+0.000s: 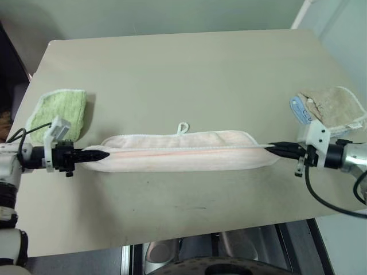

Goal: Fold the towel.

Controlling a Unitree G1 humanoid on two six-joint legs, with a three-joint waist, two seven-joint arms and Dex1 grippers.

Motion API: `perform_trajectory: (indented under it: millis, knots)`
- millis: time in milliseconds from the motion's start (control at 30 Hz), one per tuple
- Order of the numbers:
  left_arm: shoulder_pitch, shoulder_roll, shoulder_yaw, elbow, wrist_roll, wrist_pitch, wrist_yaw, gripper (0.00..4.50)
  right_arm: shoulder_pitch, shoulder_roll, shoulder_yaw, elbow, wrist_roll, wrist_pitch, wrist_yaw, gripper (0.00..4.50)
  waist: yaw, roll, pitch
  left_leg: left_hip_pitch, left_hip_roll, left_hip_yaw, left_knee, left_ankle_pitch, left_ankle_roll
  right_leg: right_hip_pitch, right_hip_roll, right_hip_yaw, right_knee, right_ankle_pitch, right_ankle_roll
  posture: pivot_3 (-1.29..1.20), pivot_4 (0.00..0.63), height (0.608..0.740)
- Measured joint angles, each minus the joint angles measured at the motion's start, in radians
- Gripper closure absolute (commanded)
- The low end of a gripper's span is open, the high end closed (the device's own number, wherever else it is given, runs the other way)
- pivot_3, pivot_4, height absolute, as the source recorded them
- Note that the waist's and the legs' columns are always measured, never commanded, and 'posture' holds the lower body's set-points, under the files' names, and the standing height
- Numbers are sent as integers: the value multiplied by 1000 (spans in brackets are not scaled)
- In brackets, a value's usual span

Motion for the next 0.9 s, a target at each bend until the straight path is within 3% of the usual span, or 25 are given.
perform_trajectory:
  millis: [300,633,700,900]
  knots:
    - [-109,-108,48,146,95,-149,112,4468,-158,122,90,226,-113,-101,-46,4500,2,0,0,0,1,0,0,2,2,1,0,-1,0,3,1,0,150,740]
    - [-170,-188,63,280,169,-249,148,4468,-221,165,105,325,-147,-115,-47,4500,2,0,0,0,1,0,0,2,2,2,-1,-2,-1,4,1,0,150,740]
    - [-176,-193,66,285,176,-249,141,4500,-228,180,104,332,-146,-111,-48,3853,2,0,0,0,1,0,0,3,3,2,-1,-2,-1,5,1,0,150,740]
    - [-186,-201,80,299,178,-247,134,2814,-236,198,97,338,-130,-111,-48,1872,2,0,0,0,1,0,0,4,3,2,-1,-2,-1,6,0,0,150,740]
